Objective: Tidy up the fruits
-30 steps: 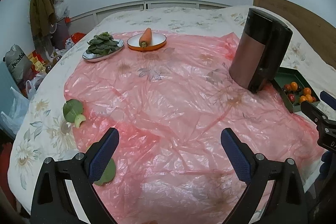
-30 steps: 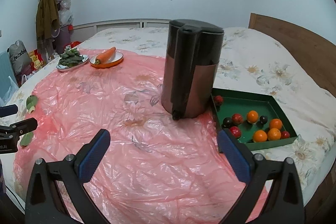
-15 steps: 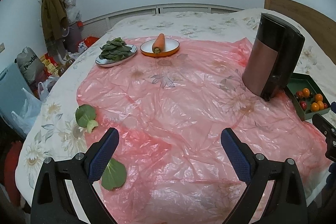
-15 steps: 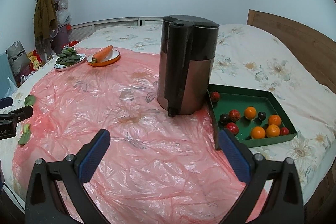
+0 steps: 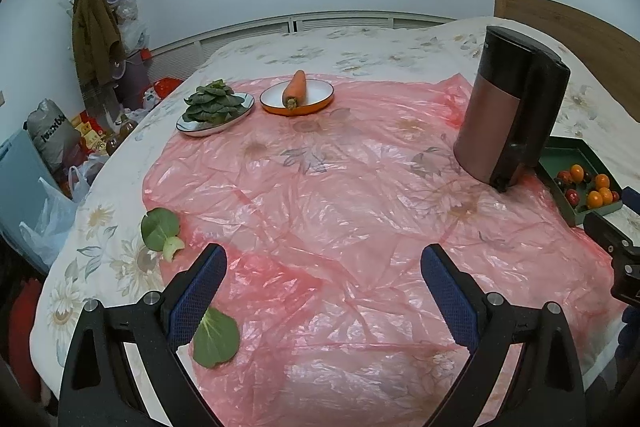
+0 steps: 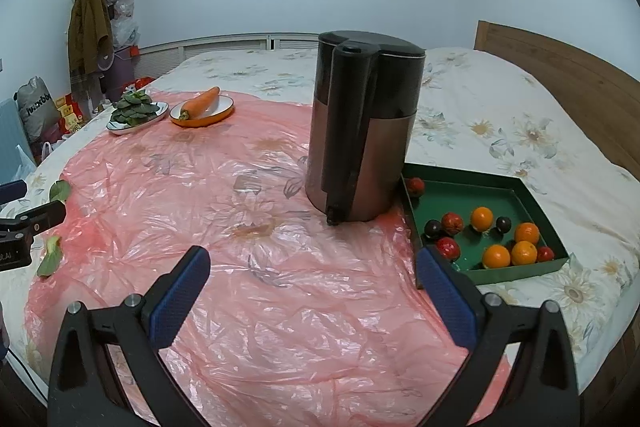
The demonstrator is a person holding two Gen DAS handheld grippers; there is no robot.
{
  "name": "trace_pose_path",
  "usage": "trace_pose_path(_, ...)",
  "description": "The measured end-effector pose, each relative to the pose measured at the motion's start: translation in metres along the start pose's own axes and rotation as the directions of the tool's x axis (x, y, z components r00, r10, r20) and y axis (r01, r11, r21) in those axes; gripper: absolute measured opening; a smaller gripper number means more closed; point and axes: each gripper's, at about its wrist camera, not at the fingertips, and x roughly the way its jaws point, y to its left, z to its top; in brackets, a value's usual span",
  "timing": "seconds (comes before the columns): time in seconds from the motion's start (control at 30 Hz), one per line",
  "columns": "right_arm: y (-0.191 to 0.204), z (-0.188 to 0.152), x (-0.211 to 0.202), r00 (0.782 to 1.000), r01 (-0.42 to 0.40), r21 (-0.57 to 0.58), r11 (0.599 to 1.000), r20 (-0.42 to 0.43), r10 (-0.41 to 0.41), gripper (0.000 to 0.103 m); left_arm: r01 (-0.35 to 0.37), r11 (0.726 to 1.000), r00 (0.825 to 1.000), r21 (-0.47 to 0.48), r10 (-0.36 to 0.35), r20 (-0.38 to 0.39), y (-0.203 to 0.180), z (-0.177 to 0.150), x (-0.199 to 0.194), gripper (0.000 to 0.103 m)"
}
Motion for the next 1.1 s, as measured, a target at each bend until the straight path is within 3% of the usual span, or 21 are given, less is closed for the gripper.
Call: trace_pose_path(1.1,0.005,-0.006,0.004,1.0,-0.001,0.002,1.0,-0.03,0.001,0.103,0.009,1.0,1.0,0.007,-0.009,-0.013,0.003,-0.01,0.001,0.096)
